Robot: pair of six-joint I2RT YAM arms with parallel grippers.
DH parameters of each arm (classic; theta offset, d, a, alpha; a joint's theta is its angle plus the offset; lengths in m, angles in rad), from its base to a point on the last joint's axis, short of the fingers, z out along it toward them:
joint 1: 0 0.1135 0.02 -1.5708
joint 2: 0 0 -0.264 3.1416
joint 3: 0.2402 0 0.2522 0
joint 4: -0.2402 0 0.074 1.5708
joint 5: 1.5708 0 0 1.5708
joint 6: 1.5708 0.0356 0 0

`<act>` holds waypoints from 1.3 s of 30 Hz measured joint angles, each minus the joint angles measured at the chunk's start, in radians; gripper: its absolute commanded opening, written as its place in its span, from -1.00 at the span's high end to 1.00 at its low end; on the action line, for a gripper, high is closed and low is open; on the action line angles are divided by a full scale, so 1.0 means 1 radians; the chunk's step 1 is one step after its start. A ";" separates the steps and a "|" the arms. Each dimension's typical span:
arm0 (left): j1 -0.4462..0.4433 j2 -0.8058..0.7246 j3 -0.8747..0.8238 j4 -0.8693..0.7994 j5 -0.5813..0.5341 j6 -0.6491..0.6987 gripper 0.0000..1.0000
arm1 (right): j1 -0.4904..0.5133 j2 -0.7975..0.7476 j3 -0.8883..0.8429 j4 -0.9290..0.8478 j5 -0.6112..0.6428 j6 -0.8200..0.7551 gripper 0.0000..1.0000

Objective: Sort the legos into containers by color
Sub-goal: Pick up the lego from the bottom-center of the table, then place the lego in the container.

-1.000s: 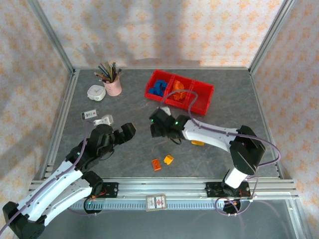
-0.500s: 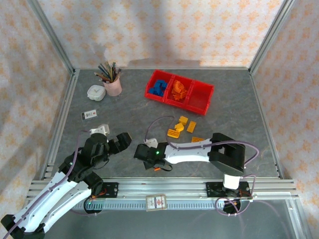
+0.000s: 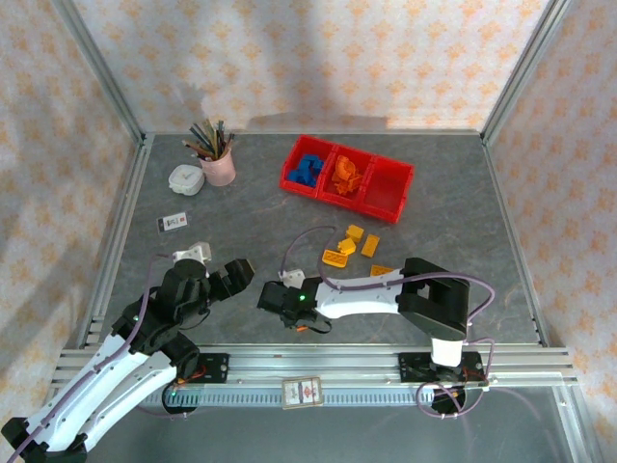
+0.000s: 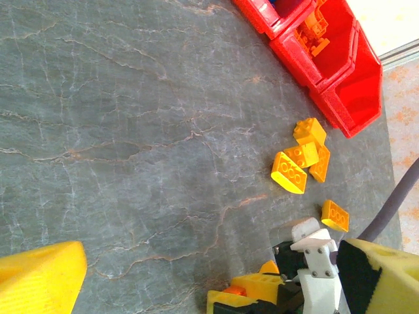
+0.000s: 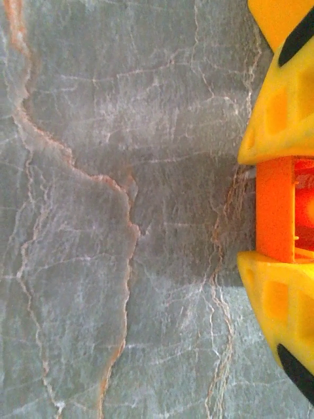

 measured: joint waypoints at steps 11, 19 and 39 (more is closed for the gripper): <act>0.000 0.087 0.068 0.015 0.000 0.009 -0.98 | -0.236 -0.130 0.087 0.020 0.043 -0.146 0.37; 0.000 0.213 0.110 0.153 -0.003 0.050 -0.98 | -0.504 -0.100 0.239 0.077 0.076 -0.285 0.36; 0.013 0.548 0.198 0.406 -0.027 0.127 -0.98 | -0.862 0.351 0.764 0.117 0.123 -0.413 -0.05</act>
